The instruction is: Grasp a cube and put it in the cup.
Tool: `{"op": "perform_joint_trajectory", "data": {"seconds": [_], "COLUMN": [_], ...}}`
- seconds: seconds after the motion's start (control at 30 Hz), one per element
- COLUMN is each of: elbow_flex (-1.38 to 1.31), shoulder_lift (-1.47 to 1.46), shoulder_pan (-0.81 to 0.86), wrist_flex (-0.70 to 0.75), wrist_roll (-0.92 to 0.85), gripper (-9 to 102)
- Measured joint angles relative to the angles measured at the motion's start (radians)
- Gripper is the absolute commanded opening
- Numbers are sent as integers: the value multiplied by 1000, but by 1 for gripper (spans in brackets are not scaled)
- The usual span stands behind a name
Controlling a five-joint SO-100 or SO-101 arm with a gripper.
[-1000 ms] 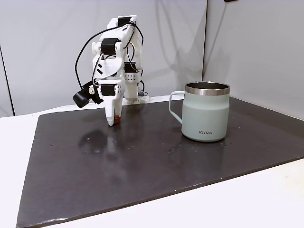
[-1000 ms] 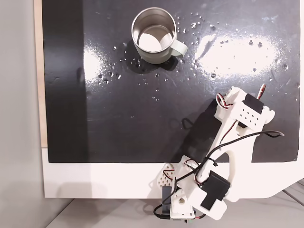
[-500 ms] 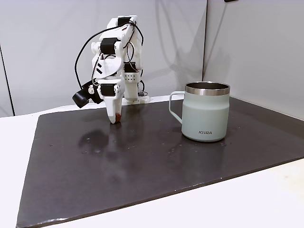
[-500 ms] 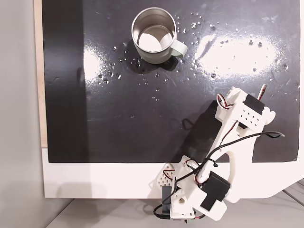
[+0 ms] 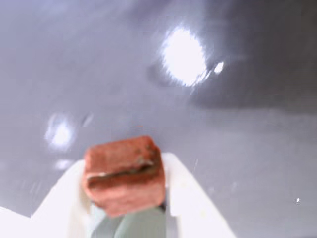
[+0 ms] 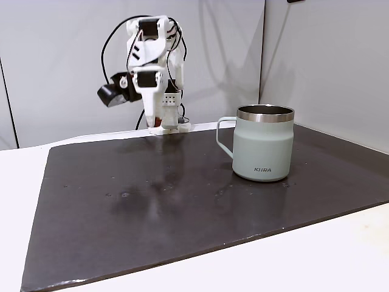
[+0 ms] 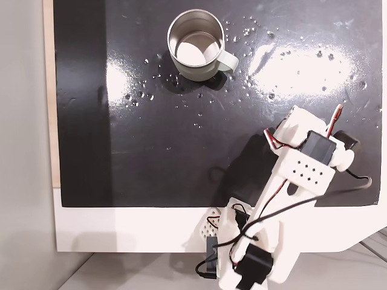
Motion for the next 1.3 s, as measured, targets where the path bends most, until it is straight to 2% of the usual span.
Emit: {"op": "perform_joint_trajectory", "data": {"seconds": [0.33, 0.77, 1.3], "elbow_flex": [-181, -278, -753], "shoulder_lift": [160, 189, -184], "shoulder_pan": [-78, -149, -313], "wrist_flex": [147, 184, 270], "wrist_roll": [31, 55, 189], "gripper": [4, 4, 4]}}
